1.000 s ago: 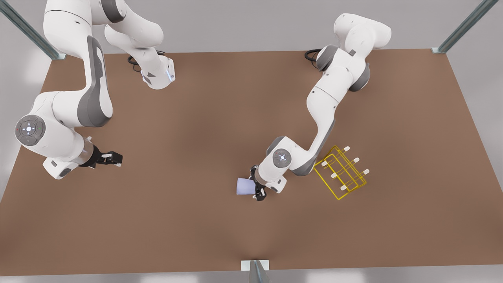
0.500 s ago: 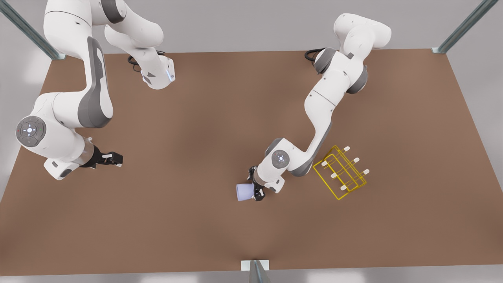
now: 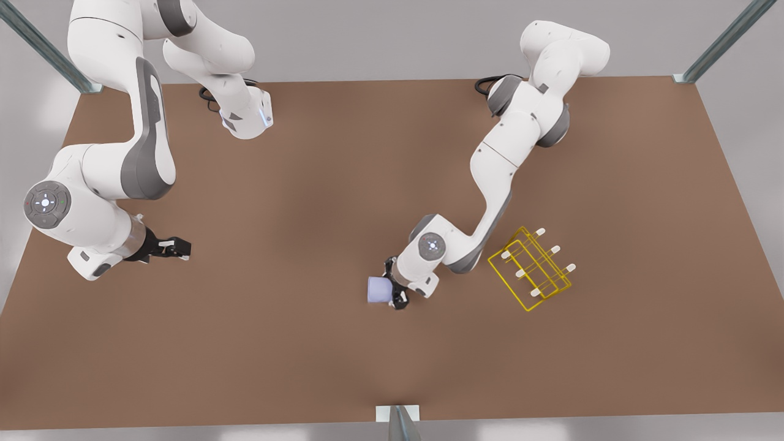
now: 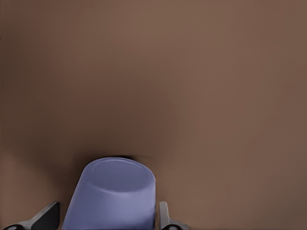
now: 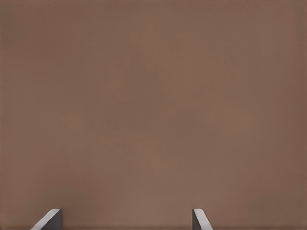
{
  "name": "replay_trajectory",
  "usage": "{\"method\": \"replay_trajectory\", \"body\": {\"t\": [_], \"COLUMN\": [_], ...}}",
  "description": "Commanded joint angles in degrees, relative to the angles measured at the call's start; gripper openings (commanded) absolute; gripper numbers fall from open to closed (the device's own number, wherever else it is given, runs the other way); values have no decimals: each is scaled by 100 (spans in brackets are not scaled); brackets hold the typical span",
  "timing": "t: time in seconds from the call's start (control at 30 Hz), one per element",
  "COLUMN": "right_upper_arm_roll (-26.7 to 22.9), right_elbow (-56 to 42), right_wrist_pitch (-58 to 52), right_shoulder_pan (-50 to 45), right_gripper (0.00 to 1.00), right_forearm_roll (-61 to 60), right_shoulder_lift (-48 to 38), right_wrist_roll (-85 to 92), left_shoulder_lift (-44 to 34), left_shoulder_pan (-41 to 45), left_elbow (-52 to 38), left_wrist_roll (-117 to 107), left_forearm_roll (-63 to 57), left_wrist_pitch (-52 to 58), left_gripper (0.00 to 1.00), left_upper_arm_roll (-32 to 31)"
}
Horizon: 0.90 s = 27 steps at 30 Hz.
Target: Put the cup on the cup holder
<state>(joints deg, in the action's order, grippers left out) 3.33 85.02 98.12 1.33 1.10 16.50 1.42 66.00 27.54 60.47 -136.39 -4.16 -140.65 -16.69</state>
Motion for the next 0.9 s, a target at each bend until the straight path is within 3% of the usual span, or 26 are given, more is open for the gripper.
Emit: {"method": "replay_trajectory", "body": {"t": [0.0,0.17,0.2,0.23,0.37,0.43,0.5,0.6,0.7,0.73,0.8,0.83,0.87], "right_upper_arm_roll": [1,1,1,-7,1,-7,1,-7,1,1,1,1,1], "right_elbow": [-3,-3,6,6,-3,-3,-3,-3,-3,-3,-3,-3,-3], "right_wrist_pitch": [5,5,5,5,5,5,5,5,5,5,5,5,5], "right_shoulder_pan": [-1,-1,-1,-1,-1,-1,-1,-1,-1,-1,-1,-1,-1], "right_gripper": [100,100,100,100,100,100,100,100,100,100,100,100,100], "right_forearm_roll": [-4,-4,-4,-4,-4,-4,-4,-13,-13,-13,-13,-13,-4], "right_shoulder_lift": [-6,-6,2,-6,2,2,2,2,29,20,29,29,29], "right_wrist_roll": [7,-1,7,7,-2,-2,7,7,7,7,7,7,7], "left_shoulder_lift": [9,1,1,1,-26,-543,-1159,-2056,-2267,-2284,-2522,-2504,-2452], "left_shoulder_pan": [14,6,6,6,6,-3,-3,-3,67,531,2728,3643,4039], "left_elbow": [8,-1,-1,-1,8,517,834,1010,1010,1045,2073,2539,2706], "left_wrist_roll": [-11,-28,-46,-55,7,16,24,7,-55,33,1043,1500,1650], "left_forearm_roll": [3,3,12,12,30,21,12,-251,-2139,-2493,-2484,-2467,-2467], "left_wrist_pitch": [-41,-32,-32,-41,3,56,1197,3236,4880,5283,5435,5426,5435], "left_gripper": [100,99,74,66,69,70,70,70,70,70,70,70,70], "left_upper_arm_roll": [-1,-1,-1,-1,8,17,148,1010,1115,1903,4848,5816,6195]}}
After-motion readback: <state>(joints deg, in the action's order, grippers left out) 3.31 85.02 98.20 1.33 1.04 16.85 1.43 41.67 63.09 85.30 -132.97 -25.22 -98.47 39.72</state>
